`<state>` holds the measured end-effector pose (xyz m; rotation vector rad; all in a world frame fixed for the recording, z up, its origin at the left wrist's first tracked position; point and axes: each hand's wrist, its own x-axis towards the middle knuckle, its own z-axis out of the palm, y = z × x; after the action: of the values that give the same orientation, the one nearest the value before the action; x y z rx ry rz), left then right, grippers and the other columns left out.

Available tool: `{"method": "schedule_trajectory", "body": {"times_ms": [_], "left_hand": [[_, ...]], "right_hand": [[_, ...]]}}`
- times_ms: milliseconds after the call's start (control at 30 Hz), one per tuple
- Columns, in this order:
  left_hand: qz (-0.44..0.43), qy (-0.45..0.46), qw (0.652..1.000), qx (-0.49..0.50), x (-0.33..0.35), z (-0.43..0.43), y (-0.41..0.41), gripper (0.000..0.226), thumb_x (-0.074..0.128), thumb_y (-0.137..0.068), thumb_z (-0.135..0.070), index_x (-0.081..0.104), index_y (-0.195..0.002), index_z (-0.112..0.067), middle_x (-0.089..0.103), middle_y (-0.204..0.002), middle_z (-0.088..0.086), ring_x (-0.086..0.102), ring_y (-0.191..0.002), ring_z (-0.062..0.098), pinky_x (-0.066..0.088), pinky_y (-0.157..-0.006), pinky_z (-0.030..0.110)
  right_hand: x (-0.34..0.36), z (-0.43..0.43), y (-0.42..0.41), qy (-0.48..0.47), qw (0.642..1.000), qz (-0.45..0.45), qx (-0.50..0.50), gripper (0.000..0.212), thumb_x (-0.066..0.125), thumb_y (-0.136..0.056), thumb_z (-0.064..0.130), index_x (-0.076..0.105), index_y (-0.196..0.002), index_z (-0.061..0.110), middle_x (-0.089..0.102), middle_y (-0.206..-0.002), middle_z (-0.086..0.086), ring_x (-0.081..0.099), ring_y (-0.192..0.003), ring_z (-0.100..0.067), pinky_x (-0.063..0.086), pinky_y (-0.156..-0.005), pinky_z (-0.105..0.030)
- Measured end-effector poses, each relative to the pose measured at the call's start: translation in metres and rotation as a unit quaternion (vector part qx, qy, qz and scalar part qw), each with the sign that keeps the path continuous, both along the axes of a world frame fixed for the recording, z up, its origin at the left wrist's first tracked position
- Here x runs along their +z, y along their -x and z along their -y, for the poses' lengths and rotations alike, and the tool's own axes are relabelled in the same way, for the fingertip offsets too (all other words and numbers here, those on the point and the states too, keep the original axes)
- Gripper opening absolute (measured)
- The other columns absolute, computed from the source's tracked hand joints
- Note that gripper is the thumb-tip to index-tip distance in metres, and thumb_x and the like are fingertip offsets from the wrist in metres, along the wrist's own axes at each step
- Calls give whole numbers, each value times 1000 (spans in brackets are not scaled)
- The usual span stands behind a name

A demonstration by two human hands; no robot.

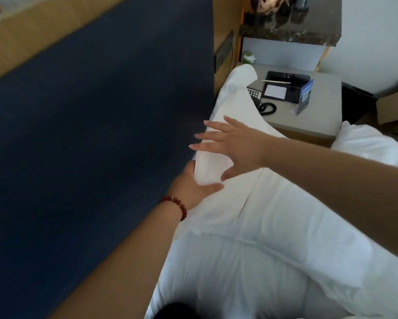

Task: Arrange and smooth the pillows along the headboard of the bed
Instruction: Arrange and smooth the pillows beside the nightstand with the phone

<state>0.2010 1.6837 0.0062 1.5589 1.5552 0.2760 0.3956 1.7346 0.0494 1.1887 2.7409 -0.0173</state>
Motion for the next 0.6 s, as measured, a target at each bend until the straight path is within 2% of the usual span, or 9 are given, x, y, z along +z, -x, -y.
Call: {"method": "schedule_trajectory", "body": {"times_ms": [67,133,200,267,333,467,533,600], "left_hand": [[20,6,1000,15,8,-1,5,84,80,-70,-56,37,-139,-34,56,-125,-10,57,-103,13,51,-79,33],[29,13,999,13,12,4,5,83,82,-67,-57,39,-135,-35,56,-124,-10,57,-106,14,52,-87,37],[17,17,1000,2,9,11,-1,95,83,-59,-61,36,-137,-35,54,-126,-11,56,-110,15,51,-92,39],[2,22,1000,4,0,19,-9,116,82,-46,-70,30,-143,-35,50,-134,-10,53,-119,17,50,-98,42],[12,17,1000,23,-13,26,-14,120,83,-43,-70,29,-145,-34,48,-138,-10,50,-123,18,48,-101,42],[7,-41,999,33,-8,23,-12,77,82,-72,-41,43,-136,-23,56,-126,-4,56,-113,21,50,-95,37],[9,-63,997,36,8,9,-1,61,81,-75,-34,53,-128,-22,62,-120,-1,60,-109,22,51,-91,36],[20,-71,996,46,31,-5,14,48,82,-74,-31,62,-118,-25,66,-110,-4,63,-101,19,53,-87,35]], "right_hand": [[10,-10,-3,2,996,93,12,109,68,-72,68,-1,-154,43,22,-159,6,1,-151,-25,-6,-118,-54],[17,-22,-4,-5,989,144,18,108,70,-67,71,11,-153,43,27,-153,4,9,-148,-25,-7,-118,-55],[20,-36,-3,-11,983,182,21,103,71,-63,73,23,-149,42,25,-154,3,8,-148,-25,-7,-119,-55],[18,-46,-4,26,978,208,9,107,75,-61,71,22,-149,42,21,-159,6,2,-151,-20,-10,-117,-55],[13,-52,-8,49,973,226,-4,113,78,-61,66,16,-152,40,21,-160,8,6,-151,-18,-10,-116,-55],[8,-56,-11,-4,970,244,-17,107,73,-63,71,26,-151,31,27,-158,3,14,-149,-22,0,-120,-54],[9,-57,-13,-2,980,185,-69,102,75,-62,69,34,-148,30,31,-156,3,15,-149,-21,3,-119,-55],[16,-61,-11,18,986,109,-125,94,78,-62,65,43,-142,29,39,-152,1,23,-145,-22,12,-116,-55]]}}
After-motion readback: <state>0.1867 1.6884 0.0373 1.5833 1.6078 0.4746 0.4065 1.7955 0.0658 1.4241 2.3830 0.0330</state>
